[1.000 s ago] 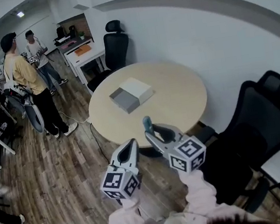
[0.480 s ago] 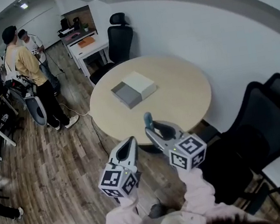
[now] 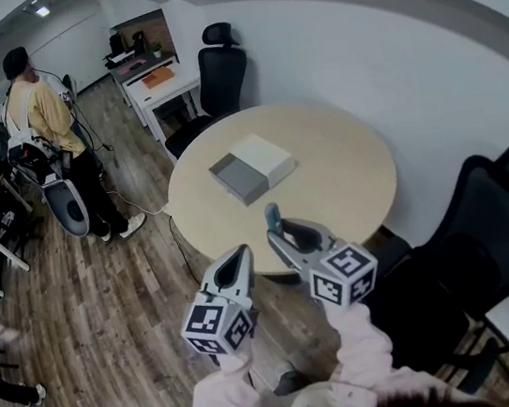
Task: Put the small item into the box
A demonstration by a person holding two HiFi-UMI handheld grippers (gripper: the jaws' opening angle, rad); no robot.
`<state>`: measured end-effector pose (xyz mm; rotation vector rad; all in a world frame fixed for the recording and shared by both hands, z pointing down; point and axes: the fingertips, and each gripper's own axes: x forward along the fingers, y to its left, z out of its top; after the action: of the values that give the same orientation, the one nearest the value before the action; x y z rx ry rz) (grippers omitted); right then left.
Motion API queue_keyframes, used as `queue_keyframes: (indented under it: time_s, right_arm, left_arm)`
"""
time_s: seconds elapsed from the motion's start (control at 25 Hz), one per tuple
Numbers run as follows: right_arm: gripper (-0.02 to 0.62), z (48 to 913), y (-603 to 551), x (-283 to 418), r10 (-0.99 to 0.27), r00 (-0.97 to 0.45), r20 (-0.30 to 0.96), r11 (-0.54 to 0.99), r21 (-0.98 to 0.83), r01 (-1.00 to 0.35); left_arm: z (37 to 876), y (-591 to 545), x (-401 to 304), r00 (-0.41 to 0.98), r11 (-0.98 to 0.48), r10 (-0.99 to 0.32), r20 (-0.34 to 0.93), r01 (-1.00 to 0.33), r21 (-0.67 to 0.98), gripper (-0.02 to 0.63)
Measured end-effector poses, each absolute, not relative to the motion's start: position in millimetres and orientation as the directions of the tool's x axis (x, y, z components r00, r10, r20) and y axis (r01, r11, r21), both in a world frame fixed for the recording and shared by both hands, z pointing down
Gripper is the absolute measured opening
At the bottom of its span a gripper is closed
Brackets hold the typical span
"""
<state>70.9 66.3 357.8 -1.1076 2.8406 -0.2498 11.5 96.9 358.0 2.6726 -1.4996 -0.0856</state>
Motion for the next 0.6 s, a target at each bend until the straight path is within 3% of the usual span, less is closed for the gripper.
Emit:
queue_keyframes:
  time_s: [0.6]
  right_arm:
    - [0.126, 368.9, 6.3, 31.9, -0.726, -0.687, 0.002, 0.675, -0.186, -0.714]
  left_arm:
    - [365.2, 32.7, -30.7, 0.579, -0.576, -0.815, -0.004, -0.81, 0.111, 0.011]
